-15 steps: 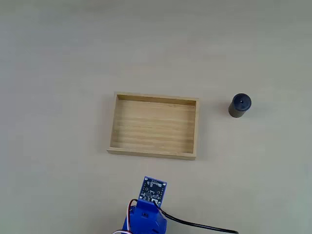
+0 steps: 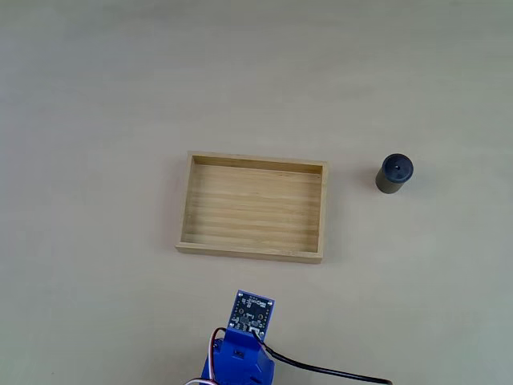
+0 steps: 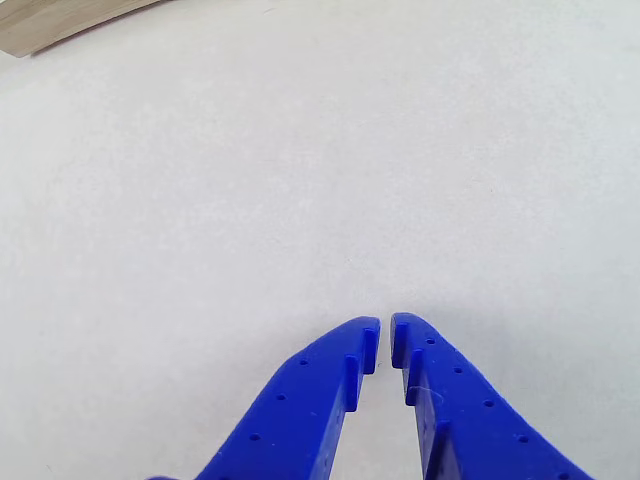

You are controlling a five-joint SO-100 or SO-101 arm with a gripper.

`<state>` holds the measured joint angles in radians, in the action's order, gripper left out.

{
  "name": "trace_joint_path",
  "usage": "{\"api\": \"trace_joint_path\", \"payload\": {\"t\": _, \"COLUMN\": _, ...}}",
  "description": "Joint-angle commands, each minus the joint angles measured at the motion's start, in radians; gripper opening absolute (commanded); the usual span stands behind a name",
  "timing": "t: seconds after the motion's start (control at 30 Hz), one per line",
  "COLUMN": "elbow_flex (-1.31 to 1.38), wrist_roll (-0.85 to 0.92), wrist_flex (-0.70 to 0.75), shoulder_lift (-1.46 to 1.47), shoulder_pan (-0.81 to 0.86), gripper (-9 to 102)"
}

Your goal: Place the black cylinder in the wooden box then return to rest.

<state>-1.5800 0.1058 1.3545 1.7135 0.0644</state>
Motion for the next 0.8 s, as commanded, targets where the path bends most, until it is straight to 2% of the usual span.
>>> {"api": "trace_joint_path", "payload": {"t": 0.0, "elbow_flex": -0.029, "wrist_roll": -0.015, "wrist_flex": -0.002, "shoulder_lift": 0.009, "shoulder_pan": 0.015, "gripper": 0}}
{"api": "trace_joint_path", "payload": {"t": 0.13, "elbow_flex": 0.023, "wrist_roll": -0.121, "wrist_flex": -0.009, "shoulder_lift": 0.0, "shoulder_pan": 0.071, "gripper": 0}}
{"api": "trace_joint_path", "payload": {"t": 0.27, "elbow_flex": 0.121, "wrist_roll": -0.129, "wrist_flex": -0.084, "shoulder_lift": -0.097, "shoulder_pan": 0.126, "gripper": 0}}
{"api": "trace_joint_path", "payload": {"t": 0.6, "elbow_flex": 0.321, "wrist_roll": -0.202, "wrist_flex": -0.456, "shoulder_lift": -0.457, "shoulder_pan": 0.296, "gripper": 0}}
{"api": "trace_joint_path", "payload": {"t": 0.77, "elbow_flex": 0.419, "wrist_roll": -0.213, "wrist_flex": -0.64, "shoulder_lift": -0.643, "shoulder_pan": 0.353, "gripper": 13}}
